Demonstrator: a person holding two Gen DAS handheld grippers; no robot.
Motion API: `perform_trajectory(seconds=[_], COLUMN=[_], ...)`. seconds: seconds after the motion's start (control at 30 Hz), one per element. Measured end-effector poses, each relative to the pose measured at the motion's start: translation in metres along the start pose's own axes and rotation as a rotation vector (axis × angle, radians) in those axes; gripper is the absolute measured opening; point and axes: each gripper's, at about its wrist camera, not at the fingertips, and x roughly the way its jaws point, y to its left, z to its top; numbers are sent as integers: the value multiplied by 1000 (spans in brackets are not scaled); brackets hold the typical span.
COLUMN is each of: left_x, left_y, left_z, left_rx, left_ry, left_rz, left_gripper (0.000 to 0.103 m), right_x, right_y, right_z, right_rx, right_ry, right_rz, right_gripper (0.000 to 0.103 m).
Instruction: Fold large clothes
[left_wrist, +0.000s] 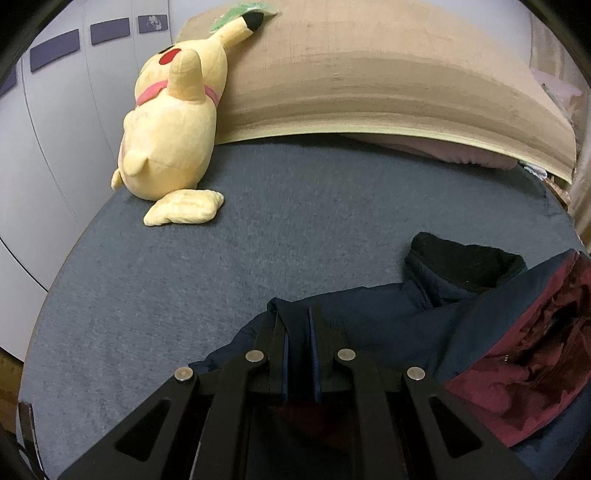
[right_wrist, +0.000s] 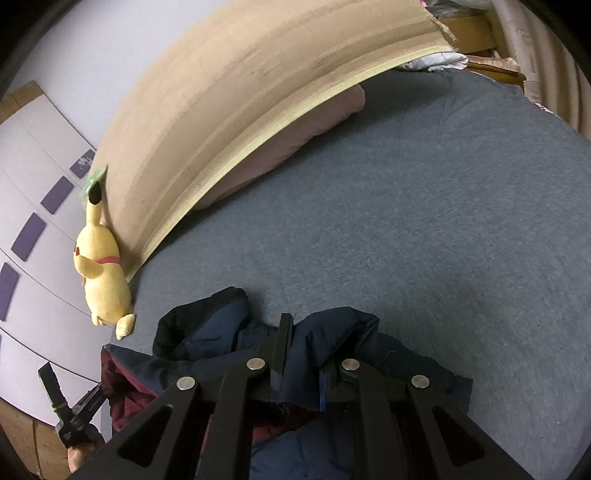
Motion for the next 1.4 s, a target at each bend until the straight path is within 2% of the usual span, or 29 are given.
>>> perform_trajectory(seconds=[0.7,1.4], left_x=[38,52], left_y=[-3,-2], left_z=[2,4], left_rx=[2,-3], left_ry=[75,124], left_rz=[14,16], left_gripper=[10,11], right_x=[53,69], right_y=[-12,-9], right_z=[5,11], right_rx=[8,-15], right_ry=[95,163], right_rz=[-52,-84], right_gripper=[11,11])
